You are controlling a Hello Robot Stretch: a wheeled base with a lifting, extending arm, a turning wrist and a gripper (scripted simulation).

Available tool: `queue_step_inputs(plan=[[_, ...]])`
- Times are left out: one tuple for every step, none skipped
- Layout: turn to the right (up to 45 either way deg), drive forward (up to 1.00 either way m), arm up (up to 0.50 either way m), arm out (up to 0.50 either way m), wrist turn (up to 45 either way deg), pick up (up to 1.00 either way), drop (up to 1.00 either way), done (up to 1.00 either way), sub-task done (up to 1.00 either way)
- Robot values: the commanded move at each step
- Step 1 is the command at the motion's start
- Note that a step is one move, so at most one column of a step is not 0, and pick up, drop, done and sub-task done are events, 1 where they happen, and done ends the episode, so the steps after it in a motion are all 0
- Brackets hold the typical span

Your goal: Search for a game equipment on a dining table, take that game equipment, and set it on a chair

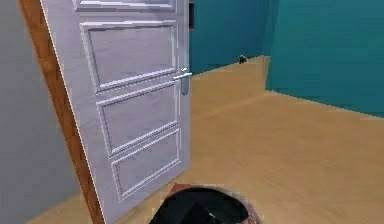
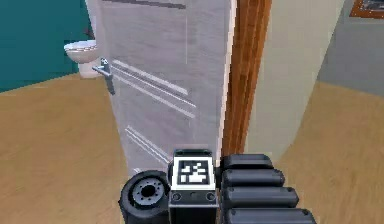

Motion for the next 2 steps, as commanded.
queue_step_inputs(plan=[[24.0, 0.00, 0.00, 0.00, 0.0, 0.00, 0.00, 0.00, 0.00], [0.0, 1.00, 0.00, 0.00, 0.0, 0.00, 0.00, 0.00, 0.00]])
